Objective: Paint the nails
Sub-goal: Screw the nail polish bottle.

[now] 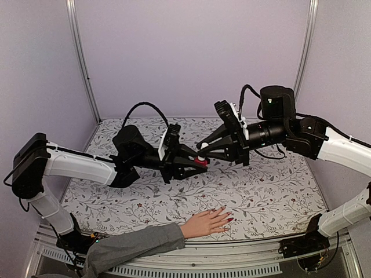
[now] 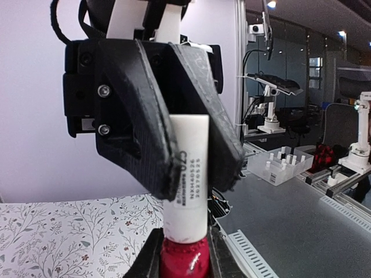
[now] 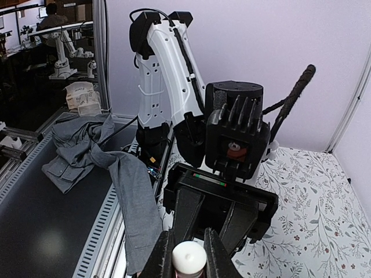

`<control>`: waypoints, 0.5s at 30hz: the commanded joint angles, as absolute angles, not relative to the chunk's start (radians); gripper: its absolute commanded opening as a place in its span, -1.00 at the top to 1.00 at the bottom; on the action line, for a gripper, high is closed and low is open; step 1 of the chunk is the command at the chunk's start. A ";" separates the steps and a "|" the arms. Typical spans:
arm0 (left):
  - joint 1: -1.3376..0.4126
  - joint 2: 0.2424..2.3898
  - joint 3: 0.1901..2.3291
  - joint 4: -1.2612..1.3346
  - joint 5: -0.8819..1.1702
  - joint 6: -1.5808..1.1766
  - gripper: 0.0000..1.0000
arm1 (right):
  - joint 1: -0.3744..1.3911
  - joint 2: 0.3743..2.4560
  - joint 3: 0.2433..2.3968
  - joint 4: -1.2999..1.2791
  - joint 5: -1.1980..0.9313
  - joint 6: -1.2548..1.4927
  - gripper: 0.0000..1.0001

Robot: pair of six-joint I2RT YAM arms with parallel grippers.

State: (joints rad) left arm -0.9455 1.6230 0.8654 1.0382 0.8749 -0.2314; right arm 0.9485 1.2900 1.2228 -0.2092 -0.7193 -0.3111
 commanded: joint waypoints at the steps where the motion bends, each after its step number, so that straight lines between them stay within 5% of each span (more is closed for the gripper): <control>1: -0.920 1.615 0.876 1.106 0.801 -0.239 1.00 | 0.954 1.318 1.245 -0.226 -0.713 -0.296 0.97; 15: -0.932 1.539 0.825 1.059 0.415 -0.122 1.00 | 0.955 1.374 1.257 -0.174 -0.521 -0.170 1.00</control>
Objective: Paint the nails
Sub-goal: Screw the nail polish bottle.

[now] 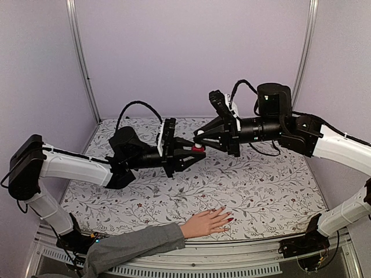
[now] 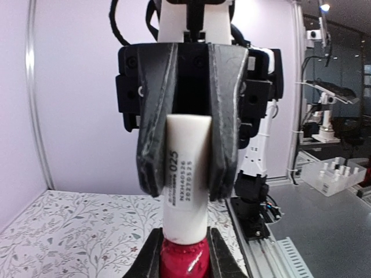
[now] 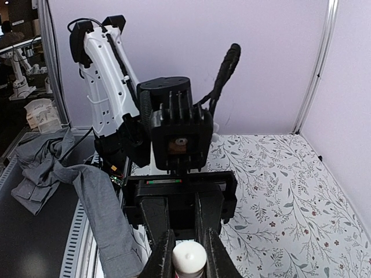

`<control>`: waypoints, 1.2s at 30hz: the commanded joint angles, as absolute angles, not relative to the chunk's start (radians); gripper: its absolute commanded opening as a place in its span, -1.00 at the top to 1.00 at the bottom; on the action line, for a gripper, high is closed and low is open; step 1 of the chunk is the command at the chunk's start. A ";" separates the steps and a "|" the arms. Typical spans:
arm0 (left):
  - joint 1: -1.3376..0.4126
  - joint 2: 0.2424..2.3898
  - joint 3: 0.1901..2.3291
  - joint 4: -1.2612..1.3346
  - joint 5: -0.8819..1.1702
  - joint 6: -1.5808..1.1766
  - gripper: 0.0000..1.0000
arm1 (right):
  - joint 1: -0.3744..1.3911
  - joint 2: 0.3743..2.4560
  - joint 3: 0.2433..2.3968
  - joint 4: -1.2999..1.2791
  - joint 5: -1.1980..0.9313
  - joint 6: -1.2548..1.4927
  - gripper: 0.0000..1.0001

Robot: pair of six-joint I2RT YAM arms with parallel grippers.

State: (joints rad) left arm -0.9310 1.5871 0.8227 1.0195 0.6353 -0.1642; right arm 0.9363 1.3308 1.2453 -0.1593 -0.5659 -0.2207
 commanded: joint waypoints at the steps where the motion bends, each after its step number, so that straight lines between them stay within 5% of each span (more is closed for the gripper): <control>1: -0.934 1.536 0.822 1.061 0.385 -0.115 1.00 | 0.954 1.378 1.259 -0.175 -0.509 -0.163 1.00; 24: -1.085 1.731 0.954 1.118 -0.339 0.289 1.00 | 0.956 1.516 1.306 -0.135 -0.301 0.074 1.00; 30: -1.096 1.760 0.977 1.110 -0.361 0.296 1.00 | 0.956 1.520 1.296 -0.112 -0.290 0.106 1.00; 36: -1.095 1.735 0.935 1.112 -0.323 0.287 1.00 | 0.954 1.489 1.277 -0.102 -0.281 0.083 0.76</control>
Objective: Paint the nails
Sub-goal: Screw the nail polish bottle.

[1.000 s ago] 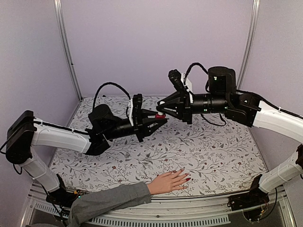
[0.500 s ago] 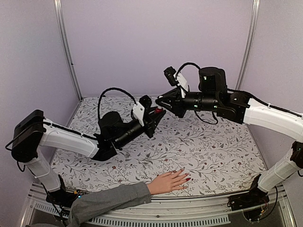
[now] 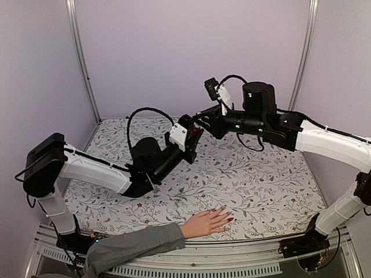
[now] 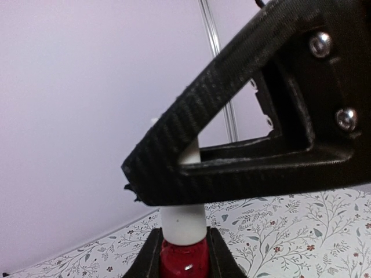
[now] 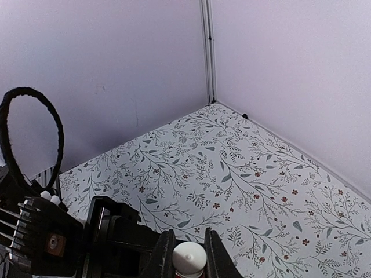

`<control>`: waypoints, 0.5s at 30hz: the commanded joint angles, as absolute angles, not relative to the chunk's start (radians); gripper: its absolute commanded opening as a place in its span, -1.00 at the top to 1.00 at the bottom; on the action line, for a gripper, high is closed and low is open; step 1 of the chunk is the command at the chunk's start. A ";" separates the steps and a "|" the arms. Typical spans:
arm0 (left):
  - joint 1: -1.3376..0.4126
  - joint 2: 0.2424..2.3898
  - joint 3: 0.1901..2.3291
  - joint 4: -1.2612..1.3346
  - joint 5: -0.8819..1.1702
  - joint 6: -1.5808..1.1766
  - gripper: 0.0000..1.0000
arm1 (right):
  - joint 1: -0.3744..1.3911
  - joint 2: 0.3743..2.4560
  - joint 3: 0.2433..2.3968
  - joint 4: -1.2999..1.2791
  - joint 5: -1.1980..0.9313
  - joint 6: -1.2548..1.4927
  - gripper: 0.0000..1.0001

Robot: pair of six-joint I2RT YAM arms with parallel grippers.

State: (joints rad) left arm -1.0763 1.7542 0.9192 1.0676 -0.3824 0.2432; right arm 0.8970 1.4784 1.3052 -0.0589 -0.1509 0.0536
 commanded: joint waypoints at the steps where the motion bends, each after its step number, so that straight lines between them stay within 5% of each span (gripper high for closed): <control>1: -1.094 1.732 0.928 1.112 -0.317 0.287 1.00 | 0.955 1.486 1.272 -0.099 -0.278 0.082 0.73; 7: -1.091 1.700 0.880 1.117 -0.264 0.256 1.00 | 0.948 1.456 1.248 -0.089 -0.265 0.071 0.63; 15: -1.071 1.646 0.819 1.119 -0.148 0.191 1.00 | 0.942 1.403 1.203 -0.065 -0.304 0.046 0.00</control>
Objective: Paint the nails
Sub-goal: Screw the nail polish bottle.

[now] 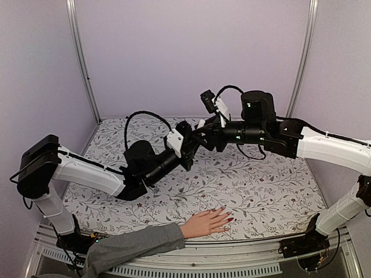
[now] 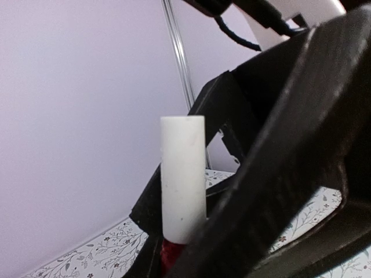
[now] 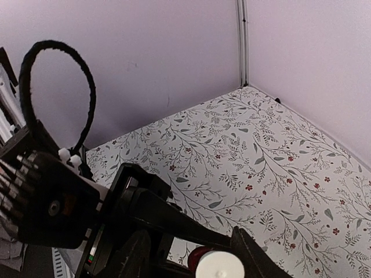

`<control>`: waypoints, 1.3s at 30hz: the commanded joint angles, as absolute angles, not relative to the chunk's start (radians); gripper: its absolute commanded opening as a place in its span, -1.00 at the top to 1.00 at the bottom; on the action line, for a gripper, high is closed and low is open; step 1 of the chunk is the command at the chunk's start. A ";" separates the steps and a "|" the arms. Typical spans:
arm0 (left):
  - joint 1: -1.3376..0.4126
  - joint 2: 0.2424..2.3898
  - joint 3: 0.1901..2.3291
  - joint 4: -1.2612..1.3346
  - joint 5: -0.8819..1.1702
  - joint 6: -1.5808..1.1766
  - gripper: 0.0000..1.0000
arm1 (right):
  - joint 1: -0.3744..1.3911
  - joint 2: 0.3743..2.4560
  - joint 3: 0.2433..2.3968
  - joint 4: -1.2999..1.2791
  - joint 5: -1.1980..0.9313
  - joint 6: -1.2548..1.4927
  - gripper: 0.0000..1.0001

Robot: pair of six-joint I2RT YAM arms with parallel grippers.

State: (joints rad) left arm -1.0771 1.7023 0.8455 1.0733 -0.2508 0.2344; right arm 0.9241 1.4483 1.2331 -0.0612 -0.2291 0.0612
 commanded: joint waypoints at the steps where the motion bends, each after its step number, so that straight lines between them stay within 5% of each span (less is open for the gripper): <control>1: -1.064 1.637 0.812 1.113 -0.117 0.178 1.00 | 0.940 1.396 1.197 -0.065 -0.310 0.041 -0.07; 13: -1.019 1.545 0.778 0.977 0.374 0.057 1.00 | 0.939 1.266 1.122 -0.070 -0.521 -0.140 -0.23; 28: -0.977 1.544 0.791 1.041 0.710 -0.117 1.00 | 0.944 1.244 1.166 -0.173 -0.773 -0.291 0.09; 39: -0.964 1.580 0.817 1.065 0.788 -0.170 1.00 | 0.956 1.274 1.195 -0.201 -0.791 -0.319 0.54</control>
